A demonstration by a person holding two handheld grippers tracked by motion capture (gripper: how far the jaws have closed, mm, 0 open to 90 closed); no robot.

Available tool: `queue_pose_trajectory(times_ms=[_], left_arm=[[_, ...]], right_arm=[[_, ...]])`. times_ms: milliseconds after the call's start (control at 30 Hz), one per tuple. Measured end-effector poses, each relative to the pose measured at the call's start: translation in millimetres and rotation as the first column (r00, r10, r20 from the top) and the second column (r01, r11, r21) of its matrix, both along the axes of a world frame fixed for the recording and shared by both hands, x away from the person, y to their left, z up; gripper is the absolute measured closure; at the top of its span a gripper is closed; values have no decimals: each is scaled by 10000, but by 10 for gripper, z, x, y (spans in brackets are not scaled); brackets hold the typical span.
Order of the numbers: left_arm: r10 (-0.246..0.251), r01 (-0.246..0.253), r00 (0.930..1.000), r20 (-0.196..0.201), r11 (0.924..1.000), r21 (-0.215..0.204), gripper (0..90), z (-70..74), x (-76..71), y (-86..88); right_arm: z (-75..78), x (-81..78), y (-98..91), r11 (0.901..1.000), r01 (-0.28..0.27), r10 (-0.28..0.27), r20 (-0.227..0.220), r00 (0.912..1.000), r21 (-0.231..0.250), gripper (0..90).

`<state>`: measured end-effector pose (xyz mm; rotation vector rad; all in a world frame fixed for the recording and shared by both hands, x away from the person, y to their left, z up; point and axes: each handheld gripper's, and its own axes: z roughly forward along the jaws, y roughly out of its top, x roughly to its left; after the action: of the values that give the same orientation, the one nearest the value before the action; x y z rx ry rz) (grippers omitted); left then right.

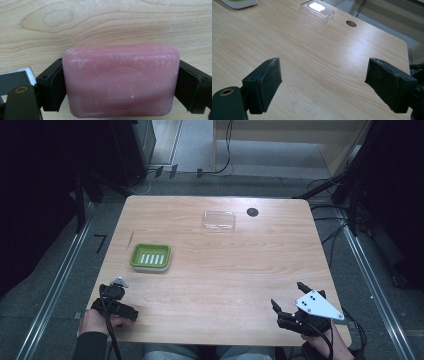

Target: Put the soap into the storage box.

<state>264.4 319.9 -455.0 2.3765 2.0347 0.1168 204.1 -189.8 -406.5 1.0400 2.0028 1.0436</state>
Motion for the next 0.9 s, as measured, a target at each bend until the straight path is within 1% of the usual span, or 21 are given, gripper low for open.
queue_pose_trajectory(times_ms=[400, 500, 533, 600, 900], left_arm=[[54, -53, 9999, 143, 10000, -12, 132, 1, -15, 1], [-20, 21, 9999, 137, 10000, -39, 137, 6, -17, 6], [-54, 54, 9998, 215, 10000, 9, 138, 9, -17, 2], [-52, 52, 9997, 222, 10000, 31, 138, 12, -13, 0], [-181, 182, 9994, 306, 9998, -47, 139, 63, 1, -3]], right_arm=[[1, -1, -1, 10000, 31, -31, -3, 10000, 25, 136], [1, -2, -3, 10000, 43, -43, 2, 10000, 45, 136], [1, -2, -3, 10000, 42, -42, 1, 10000, 42, 136], [1, -2, -4, 10000, 44, -44, -3, 10000, 56, 136], [1, -1, -2, 10000, 48, -48, 3, 10000, 34, 136]])
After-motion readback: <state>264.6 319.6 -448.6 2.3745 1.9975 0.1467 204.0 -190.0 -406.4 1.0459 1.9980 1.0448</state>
